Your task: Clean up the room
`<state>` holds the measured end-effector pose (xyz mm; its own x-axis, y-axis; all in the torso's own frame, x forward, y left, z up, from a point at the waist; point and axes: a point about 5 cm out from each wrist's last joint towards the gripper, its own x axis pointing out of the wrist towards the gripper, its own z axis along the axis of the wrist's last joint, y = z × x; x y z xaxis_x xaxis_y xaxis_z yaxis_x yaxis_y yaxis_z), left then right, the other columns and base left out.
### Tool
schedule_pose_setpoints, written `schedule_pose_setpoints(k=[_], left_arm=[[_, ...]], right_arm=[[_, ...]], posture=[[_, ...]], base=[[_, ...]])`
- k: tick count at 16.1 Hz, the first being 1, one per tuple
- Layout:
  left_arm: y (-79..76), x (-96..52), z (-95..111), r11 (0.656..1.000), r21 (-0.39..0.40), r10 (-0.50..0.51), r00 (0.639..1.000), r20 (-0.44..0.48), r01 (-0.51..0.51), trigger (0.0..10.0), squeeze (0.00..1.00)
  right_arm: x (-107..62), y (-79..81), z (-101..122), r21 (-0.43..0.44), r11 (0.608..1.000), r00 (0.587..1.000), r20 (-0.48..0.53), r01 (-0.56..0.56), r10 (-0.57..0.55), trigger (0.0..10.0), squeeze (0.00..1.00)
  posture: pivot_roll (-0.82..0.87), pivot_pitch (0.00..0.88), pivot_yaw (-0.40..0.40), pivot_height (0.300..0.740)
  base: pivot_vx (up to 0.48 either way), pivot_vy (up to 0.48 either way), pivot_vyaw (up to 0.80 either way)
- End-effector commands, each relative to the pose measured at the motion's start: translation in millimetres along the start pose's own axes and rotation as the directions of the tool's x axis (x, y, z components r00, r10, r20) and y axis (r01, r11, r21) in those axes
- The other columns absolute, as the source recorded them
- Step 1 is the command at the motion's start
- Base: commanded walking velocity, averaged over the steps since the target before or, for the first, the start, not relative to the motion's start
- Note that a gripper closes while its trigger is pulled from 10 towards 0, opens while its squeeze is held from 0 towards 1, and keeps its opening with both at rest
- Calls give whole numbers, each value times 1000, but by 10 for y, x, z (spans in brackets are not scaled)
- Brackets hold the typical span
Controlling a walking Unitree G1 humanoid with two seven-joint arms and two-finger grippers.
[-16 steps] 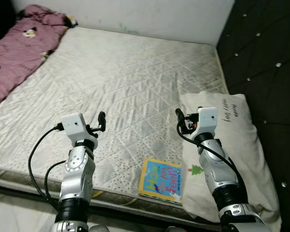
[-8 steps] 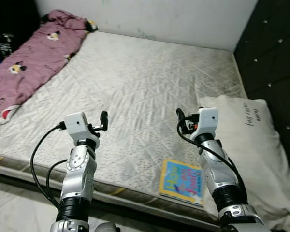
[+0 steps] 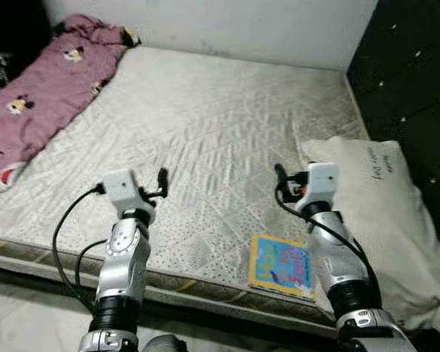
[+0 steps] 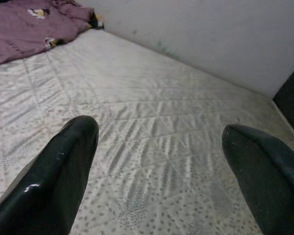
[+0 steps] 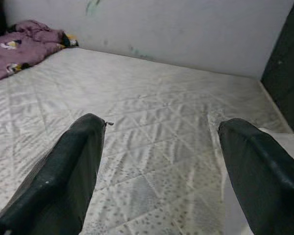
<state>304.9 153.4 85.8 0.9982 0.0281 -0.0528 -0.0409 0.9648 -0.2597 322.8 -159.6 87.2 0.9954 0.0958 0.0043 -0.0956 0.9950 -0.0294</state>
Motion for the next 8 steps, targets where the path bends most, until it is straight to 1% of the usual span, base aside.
schedule_pose_setpoints(k=[1, 8], left_arm=[[30, 3, -1, 1000, 9, 9, 1000, -3, -8, 10000, 0], [16, -4, -25, 1000, 8, 11, 1000, -7, -11, 10000, 0]], right_arm=[[0, 34, -21, 6, 1000, 1000, -7, -4, 4, 10000, 0], [-11, 12, -33, -2, 1000, 1000, -13, -5, 5, 10000, 0]], posture=[[1, 0, 14, 740], [-3, 0, 11, 740]], base=[[0, 480, 0], [0, 480, 0]])
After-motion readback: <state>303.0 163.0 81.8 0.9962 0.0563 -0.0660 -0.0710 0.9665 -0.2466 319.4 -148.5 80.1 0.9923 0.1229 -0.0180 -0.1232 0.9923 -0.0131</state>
